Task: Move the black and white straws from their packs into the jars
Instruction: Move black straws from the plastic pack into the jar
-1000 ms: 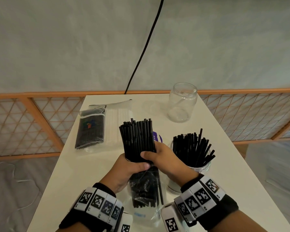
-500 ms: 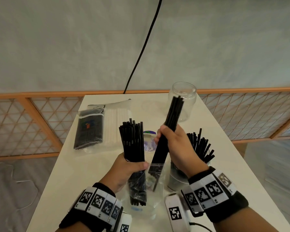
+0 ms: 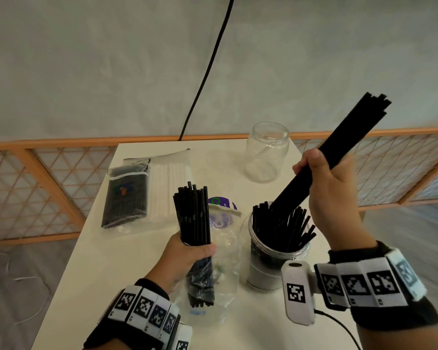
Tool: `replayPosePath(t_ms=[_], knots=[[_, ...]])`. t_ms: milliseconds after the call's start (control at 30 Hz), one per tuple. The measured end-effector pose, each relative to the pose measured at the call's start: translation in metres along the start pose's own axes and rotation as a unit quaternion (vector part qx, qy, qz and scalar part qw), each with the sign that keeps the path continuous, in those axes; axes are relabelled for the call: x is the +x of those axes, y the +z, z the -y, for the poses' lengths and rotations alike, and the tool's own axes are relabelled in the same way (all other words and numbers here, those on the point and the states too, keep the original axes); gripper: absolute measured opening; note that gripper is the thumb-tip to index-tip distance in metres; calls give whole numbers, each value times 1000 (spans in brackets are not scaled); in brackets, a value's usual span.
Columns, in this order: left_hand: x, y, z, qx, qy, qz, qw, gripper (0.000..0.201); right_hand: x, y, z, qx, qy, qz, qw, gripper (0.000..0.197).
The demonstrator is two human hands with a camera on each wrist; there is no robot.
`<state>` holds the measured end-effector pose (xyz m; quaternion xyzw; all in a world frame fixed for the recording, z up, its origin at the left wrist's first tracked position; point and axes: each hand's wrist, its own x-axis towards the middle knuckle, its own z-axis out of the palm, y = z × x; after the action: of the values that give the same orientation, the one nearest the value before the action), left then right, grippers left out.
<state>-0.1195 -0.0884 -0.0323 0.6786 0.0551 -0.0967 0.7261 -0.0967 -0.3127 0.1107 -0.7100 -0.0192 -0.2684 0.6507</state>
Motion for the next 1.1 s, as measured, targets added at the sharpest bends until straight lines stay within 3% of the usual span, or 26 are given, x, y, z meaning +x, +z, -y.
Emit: replayPosePath(t_ms=[167, 300, 433, 533, 733, 900, 1000, 1100], knots=[[-1, 5, -3, 4, 4, -9, 1000, 28, -16, -3, -23, -115, 19, 17, 993, 14], [-1, 5, -3, 10, 6, -5, 1000, 32, -35, -2, -40, -155, 63, 30, 985, 7], [0, 3, -1, 21, 8, -9, 1000, 54, -46, -1, -47, -204, 94, 33, 974, 28], [0, 4, -2, 27, 10, -8, 1000, 58, -45, -2, -45, -190, 90, 23, 977, 47], [0, 6, -6, 26, 16, -10, 999, 58, -37, -9, -42, -175, -3, -44, 984, 40], [1, 7, -12, 10, 24, -13, 1000, 57, -41, 3, -29, -196, -136, -37, 970, 32], [-1, 7, -17, 1, 30, -5, 1000, 56, -52, 20, -24, -165, -154, 31, 974, 25], [-3, 5, -25, -9, 37, 1, 999, 44, -65, 43, -20, -123, -39, 188, 974, 22]])
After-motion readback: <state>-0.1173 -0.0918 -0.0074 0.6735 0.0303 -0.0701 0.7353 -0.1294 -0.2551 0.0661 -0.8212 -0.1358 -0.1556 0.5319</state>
